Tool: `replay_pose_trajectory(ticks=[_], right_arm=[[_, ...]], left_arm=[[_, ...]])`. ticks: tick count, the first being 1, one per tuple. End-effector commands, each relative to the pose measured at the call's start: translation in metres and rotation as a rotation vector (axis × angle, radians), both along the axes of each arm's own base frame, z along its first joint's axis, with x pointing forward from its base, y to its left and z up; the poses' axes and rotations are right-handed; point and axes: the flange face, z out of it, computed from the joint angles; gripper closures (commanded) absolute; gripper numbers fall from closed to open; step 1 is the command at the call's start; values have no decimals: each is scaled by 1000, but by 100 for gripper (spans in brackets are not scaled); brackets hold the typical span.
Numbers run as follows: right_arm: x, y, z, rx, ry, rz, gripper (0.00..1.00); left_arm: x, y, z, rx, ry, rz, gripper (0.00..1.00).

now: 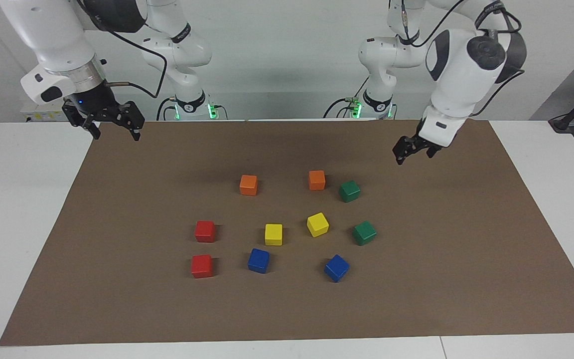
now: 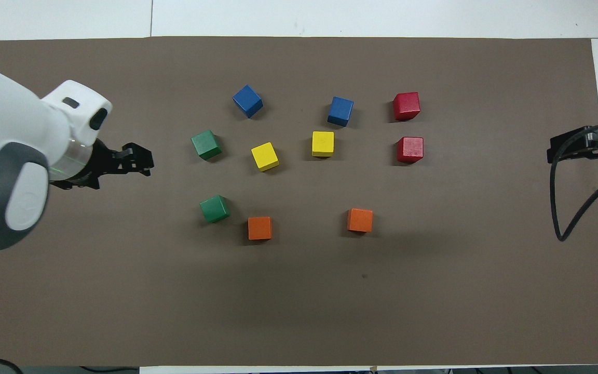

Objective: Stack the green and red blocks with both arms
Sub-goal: 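Grasp the nearer green cube with the left gripper while the right gripper grasps red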

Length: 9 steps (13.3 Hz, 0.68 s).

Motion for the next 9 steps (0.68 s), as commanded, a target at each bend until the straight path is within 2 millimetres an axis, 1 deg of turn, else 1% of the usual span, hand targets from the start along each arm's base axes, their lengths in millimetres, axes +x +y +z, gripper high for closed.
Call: replay_pose_trajectory(ticks=[1,2,3,4,5,6,7,8,9], right_arm=[[-5,18,-30,-10,-17,23,0],[-2,23,-47,-11,-24,-22,0],[2,34,-70,-10,-17,-49,0],[11,53,-92,-5,-24,-54,0],[23,68,-117,-9,-19,-94,0],[33,84,-140,-12,-11,-141,0],[44,96,-163,-9,-27,-182,0],[54,104,-185,-8,-34,-203,0],[64,110,-206,1,-51,-214,0]], left_arm=[[-1,-26,-53,12,-18,80,0],[-9,-34,-68,14,-15,100,0],[-14,-42,-83,16,-14,139,0],[-22,-61,-97,7,-38,158,0],[-29,-75,-116,1,-50,171,0],[-34,-74,-127,0,-51,177,0],[-36,-75,-133,1,-49,184,0],[-37,-77,-137,-3,-56,189,0],[-41,-85,-145,-6,-60,171,0]])
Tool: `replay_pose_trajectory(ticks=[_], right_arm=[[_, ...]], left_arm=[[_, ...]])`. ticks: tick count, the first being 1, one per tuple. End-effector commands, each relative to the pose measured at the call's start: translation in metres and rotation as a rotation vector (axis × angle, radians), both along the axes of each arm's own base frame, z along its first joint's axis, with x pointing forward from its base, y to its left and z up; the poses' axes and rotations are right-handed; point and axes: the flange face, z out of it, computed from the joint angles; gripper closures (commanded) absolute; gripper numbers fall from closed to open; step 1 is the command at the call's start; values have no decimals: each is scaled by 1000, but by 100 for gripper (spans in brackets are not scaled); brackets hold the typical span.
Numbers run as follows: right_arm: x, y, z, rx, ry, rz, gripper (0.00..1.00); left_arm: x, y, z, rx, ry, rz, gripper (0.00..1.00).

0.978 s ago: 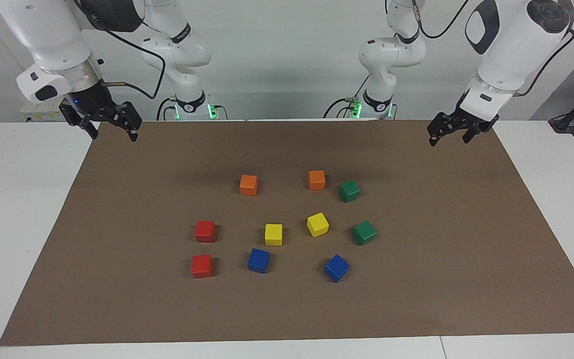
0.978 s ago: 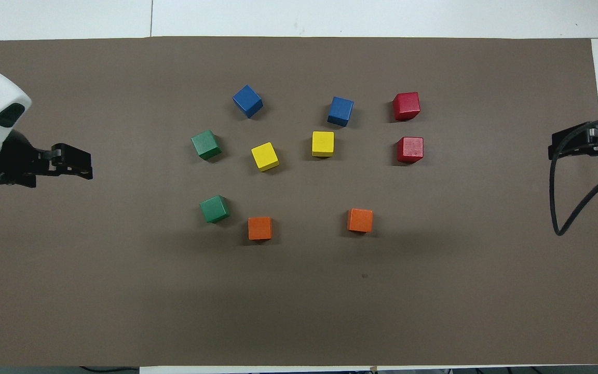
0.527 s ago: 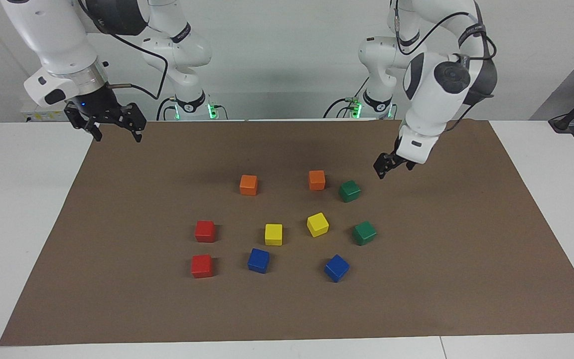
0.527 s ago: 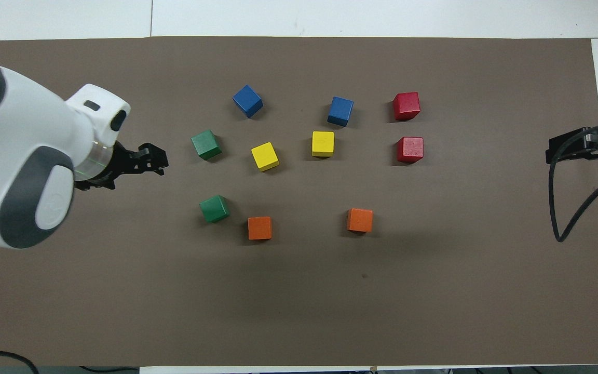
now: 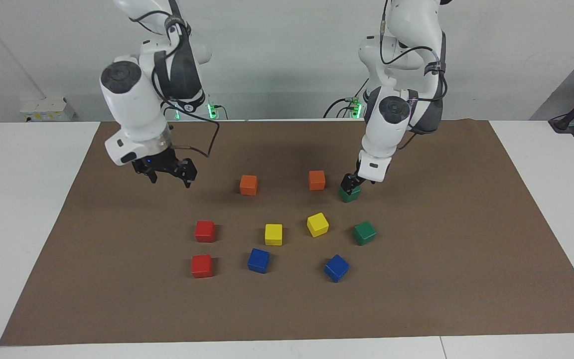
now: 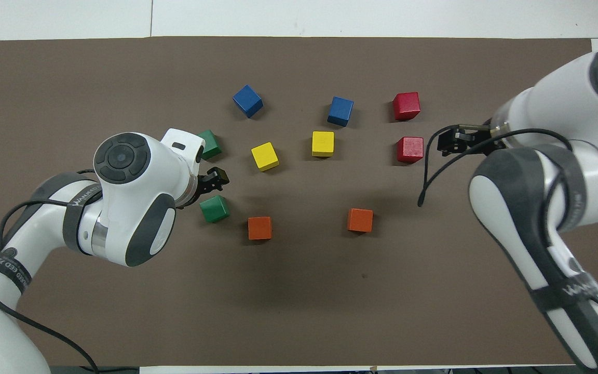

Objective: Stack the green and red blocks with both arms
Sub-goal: 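Grasp the nearer green cube with the left gripper while the right gripper grasps red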

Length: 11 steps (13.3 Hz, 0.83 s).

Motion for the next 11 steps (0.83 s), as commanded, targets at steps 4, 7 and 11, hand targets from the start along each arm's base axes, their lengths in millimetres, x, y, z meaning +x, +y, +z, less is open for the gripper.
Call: replay_pose_trajectory(ticks=[4,7,11], right_arm=[[33,23,-87,9,-13,-113,0],[37,26,-110,8,-9,-117,0],[37,57,-124,2,-33,-60,0]], left_arm=[[-16,-18,-44,0,-23,-13,0],[-16,-23,-60,1,-19,-62,0],[-21,-21,-68,11,5,-109,21]])
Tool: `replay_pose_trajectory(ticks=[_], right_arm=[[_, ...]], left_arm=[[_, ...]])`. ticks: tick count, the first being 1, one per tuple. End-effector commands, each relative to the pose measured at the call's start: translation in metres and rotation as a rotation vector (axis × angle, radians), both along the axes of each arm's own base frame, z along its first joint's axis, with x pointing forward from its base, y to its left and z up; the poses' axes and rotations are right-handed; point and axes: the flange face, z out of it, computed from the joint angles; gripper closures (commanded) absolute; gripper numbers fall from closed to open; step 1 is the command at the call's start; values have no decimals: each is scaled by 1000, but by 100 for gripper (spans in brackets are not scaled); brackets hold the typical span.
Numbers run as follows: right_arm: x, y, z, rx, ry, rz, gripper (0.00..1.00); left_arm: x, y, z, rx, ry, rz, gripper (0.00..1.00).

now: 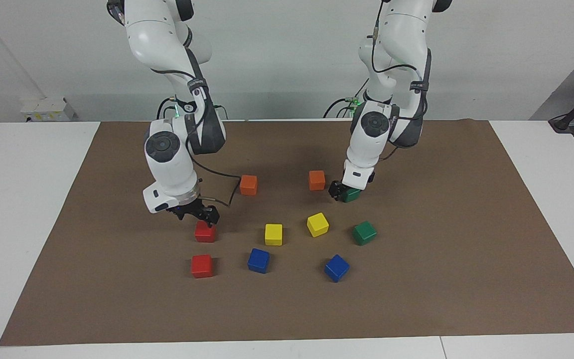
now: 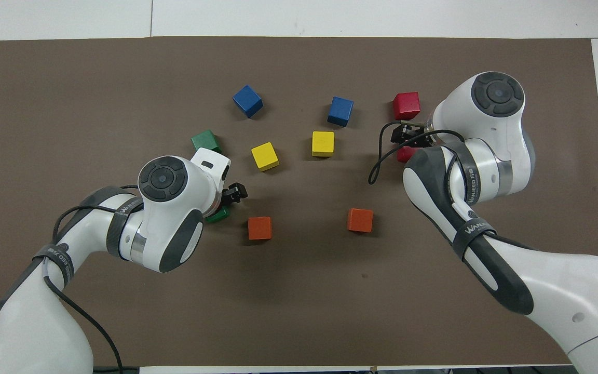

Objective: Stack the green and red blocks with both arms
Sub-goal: 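Grasp the nearer green cube with the left gripper while the right gripper grasps red, then carry the green cube outward and set it down while the right gripper carries red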

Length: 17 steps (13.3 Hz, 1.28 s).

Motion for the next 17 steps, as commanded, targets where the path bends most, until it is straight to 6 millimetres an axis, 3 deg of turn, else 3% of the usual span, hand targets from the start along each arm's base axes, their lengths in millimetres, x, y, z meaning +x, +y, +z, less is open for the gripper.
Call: replay_pose_trajectory(ticks=[1,2,4,7,10,12,15,17], right_arm=[[3,23,-15,-5,-20,22,0],[4,18,-16,-7,-21,33,0],[1,16,-21,-15,-11,64,0],[2,10,-22,-30,-11,95,0],[8,6,-35,-27,-35,102,0],[10,6,-40,-46,-43,122,0],[10,8,-40,-64,-50,158,3],[9,8,-40,-64,-50,156,17]], left_arm=[[-6,3,-4,23,13,-24,78],[-3,7,1,31,29,-26,100],[13,24,32,41,51,-14,100],[60,97,83,31,122,-178,100],[81,183,84,1,105,-277,100],[85,228,81,-11,89,-322,100],[81,259,65,-11,53,-301,100],[75,273,52,-11,40,-313,100]])
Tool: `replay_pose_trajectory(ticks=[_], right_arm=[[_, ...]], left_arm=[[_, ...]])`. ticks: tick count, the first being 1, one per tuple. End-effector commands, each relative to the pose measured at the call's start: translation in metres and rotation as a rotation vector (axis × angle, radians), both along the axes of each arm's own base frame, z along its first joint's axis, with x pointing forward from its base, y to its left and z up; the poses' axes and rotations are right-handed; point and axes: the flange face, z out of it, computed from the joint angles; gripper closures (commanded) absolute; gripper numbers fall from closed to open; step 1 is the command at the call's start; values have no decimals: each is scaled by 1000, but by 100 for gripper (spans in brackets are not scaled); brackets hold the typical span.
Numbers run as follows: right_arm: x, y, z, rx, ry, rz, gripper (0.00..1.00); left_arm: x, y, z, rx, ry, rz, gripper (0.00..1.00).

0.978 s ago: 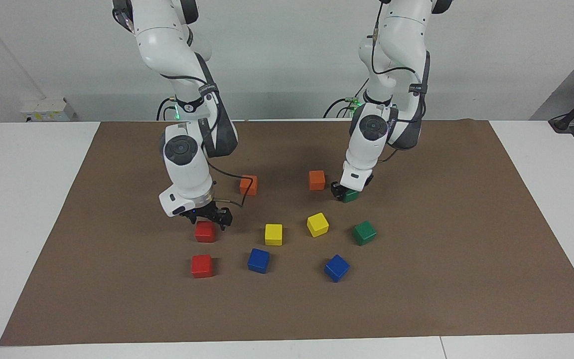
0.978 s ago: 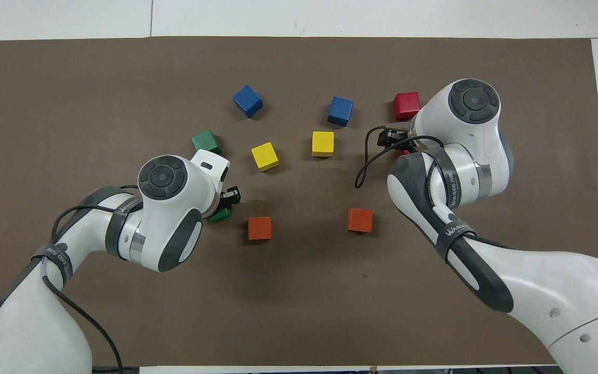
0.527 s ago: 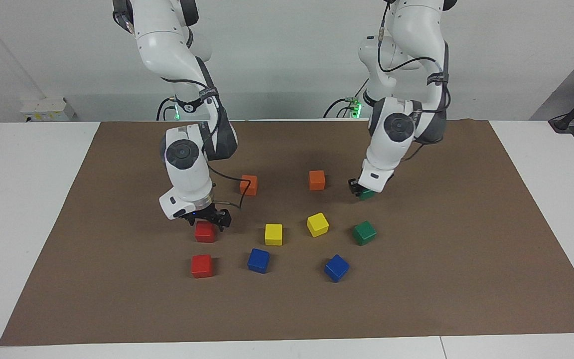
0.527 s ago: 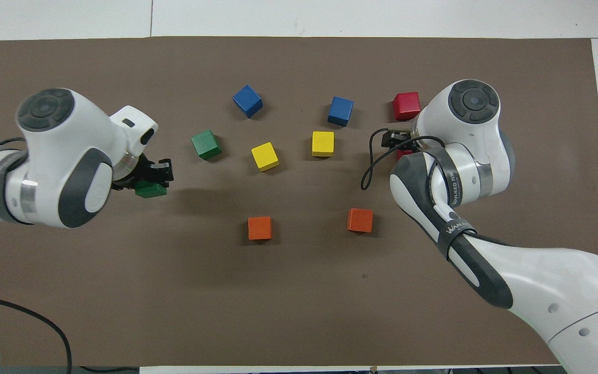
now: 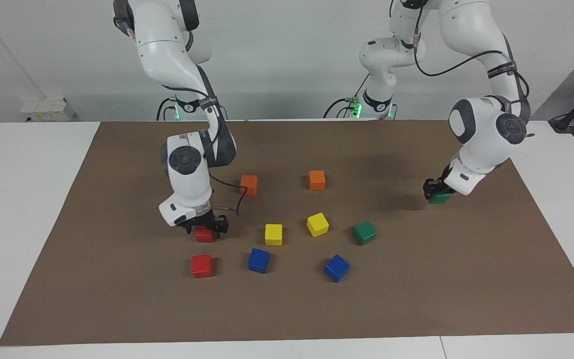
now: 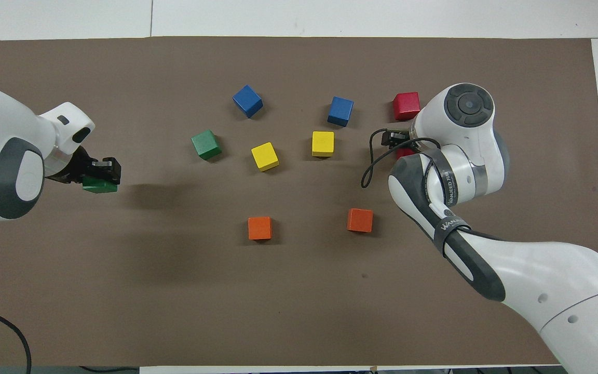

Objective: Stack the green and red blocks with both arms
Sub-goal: 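Carry the green cube outward and set it down while the right gripper carries red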

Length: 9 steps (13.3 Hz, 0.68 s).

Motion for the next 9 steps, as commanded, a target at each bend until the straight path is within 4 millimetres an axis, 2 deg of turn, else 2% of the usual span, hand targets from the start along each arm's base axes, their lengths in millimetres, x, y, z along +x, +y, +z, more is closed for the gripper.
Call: replay_pose_trajectory(ticks=[1,2,4,5,7,9], right_arm=[[2,-2,1,-2,-15,22,26],[3,-2,1,1,-22,17,42],[3,-1,1,7,-25,14,95],[2,-1,1,8,-22,13,100],[2,-2,1,5,-16,20,100],[4,-15,16,-5,3,76,100]], left_arm=[[-7,13,-13,10,-26,-26,100],[-6,14,-14,10,-33,-24,100],[-11,14,-26,10,-32,-21,100],[-17,14,-35,10,-29,-21,100],[-19,14,-39,10,-29,-21,100],[-21,14,-46,10,-35,-23,100]])
